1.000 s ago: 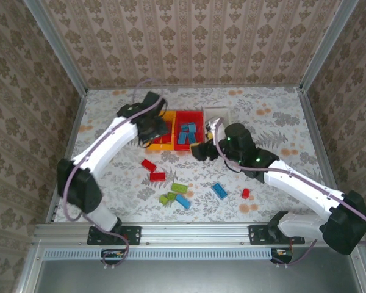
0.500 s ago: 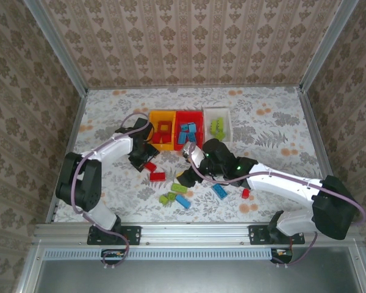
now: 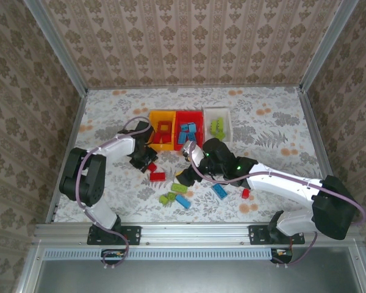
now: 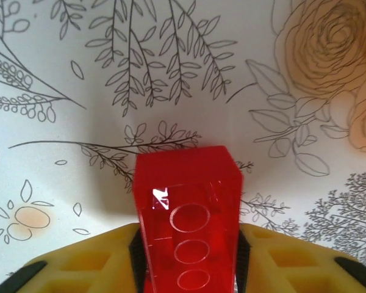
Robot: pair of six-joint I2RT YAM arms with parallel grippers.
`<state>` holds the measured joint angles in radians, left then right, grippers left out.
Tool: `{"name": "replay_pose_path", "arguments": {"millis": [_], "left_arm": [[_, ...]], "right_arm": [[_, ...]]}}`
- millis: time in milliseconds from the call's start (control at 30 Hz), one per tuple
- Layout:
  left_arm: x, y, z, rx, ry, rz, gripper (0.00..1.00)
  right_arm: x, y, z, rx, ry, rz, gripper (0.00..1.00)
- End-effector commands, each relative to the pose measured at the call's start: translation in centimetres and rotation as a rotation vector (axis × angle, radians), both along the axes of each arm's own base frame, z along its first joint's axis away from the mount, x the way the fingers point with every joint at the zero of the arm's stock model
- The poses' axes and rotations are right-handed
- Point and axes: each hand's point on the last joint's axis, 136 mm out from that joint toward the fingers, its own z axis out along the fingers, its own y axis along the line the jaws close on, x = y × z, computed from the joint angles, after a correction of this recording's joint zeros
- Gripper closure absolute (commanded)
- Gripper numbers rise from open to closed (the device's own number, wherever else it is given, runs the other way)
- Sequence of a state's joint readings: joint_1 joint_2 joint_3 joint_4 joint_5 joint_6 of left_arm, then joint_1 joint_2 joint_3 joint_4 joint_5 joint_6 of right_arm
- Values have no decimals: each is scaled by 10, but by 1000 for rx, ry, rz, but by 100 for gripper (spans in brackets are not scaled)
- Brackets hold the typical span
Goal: Sort the legos into containers by color
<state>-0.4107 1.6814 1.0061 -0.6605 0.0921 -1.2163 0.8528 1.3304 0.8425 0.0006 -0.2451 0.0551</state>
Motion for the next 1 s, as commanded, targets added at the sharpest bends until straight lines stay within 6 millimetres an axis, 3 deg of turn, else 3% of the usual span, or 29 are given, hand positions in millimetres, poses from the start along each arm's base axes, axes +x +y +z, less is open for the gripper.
{"name": "replay_pose_path", "arguments": {"millis": [0,67,233,367,467,600,733,967], "left_arm": [[-9,7,-8,28,29,5,67],[-6,12,4,56,-7,-2,72],[15,13,67,150,-157,-144,78],[37,-5,113,217,-250,-347,79],[62,-18,128,247,-286,-479,79],[99,-35,133,302,-277,-642,79],[126,-40,124,354,-231,-732,79],[161,-43,100,408,-199,-778,75]], "right_arm": [[8,4,13,26,-26,-24,17],[10,3,16,33,-28,-35,17],[24,-9,34,89,-55,-123,17],[45,-23,50,152,-76,-232,17],[65,-34,58,193,-76,-310,17],[93,-45,67,233,-71,-404,17],[113,-50,73,274,-47,-466,17],[123,-53,76,310,-19,-498,17]]}}
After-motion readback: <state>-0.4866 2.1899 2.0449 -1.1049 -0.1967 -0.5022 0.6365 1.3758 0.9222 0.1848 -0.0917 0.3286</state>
